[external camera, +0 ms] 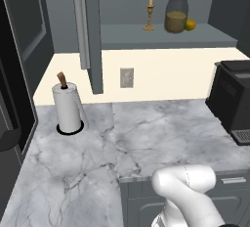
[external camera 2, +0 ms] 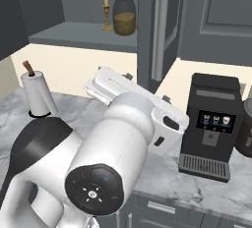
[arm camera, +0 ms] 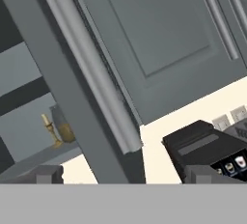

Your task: Pick the jar and candle from the dining table and place them in the open cabinet. Close the cabinet after placing the objects.

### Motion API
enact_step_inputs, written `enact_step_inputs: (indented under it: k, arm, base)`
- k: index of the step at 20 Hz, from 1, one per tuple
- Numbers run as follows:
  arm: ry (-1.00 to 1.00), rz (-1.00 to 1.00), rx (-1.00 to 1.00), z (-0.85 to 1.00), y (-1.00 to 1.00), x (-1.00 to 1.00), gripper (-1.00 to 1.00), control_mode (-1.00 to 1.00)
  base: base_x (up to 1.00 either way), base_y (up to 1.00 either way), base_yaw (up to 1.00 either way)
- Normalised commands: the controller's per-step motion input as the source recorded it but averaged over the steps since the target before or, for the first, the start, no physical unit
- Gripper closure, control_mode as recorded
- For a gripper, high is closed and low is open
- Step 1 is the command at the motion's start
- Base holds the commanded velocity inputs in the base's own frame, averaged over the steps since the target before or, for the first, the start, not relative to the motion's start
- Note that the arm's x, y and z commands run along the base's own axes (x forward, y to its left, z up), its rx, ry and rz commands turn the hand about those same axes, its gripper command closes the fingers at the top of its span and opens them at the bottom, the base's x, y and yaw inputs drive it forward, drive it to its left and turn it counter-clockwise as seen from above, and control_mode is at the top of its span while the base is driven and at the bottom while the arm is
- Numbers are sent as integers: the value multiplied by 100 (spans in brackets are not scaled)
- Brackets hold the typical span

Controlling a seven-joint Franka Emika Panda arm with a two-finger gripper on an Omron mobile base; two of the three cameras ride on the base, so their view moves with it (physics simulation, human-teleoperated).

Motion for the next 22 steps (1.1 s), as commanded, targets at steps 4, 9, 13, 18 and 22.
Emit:
enact_step_inputs:
  k: [4,9,13,18,22]
  arm:
    - [-1,8,5,0,-37,0,-100,-100]
    - [0,7,5,0,-29,0,-100,-100]
    - [0,8,4,-1,-18,0,-100,-100]
    - [0,9,6,-1,-2,13,-100,-100]
    - [1,13,7,-2,0,26,-100,-100]
  base:
    - [0,0,0]
    - [0,0,0]
    - [0,0,0]
    - [0,0,0]
    - [0,0,0]
